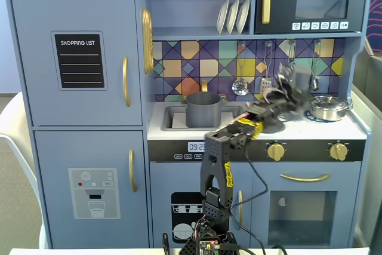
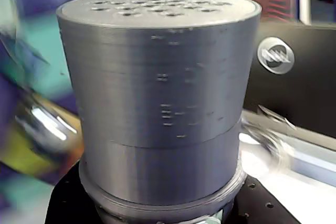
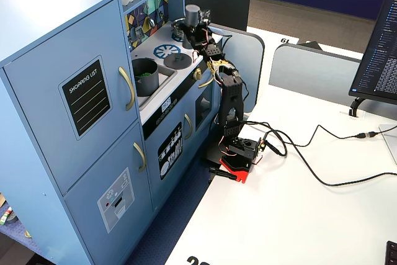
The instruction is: Put salt in the gray recipient
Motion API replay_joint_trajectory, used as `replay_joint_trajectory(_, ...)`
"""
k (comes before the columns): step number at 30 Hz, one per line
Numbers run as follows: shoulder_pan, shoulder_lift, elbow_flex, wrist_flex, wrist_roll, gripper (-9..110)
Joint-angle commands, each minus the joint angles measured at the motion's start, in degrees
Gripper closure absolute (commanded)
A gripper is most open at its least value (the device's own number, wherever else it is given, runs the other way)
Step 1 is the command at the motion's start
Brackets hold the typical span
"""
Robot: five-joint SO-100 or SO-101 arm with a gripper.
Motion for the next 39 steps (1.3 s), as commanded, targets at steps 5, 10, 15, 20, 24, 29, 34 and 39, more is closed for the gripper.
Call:
replay_joint_trajectory(5,-14.2,24.3,-1.1,17.5,28.1,101)
replay_joint_trajectory(10,-21.3,27.0,-2.3,29.6,53.0,101)
replay_joint_trajectory(15,-28.4,24.3,-8.5,38.5,78.6,101)
replay_joint_trajectory(20,-34.3,19.1,-15.5,41.2,97.7,101)
replay_joint_trajectory(24,-39.8,14.8,-21.0,41.3,108.7,101)
replay_joint_trajectory(29,-45.8,12.7,-23.2,39.6,119.6,101)
replay_joint_trajectory(34,-50.3,11.1,-23.3,36.4,124.4,101)
replay_joint_trajectory(39,-49.9,9.6,-25.0,36.2,124.8,101)
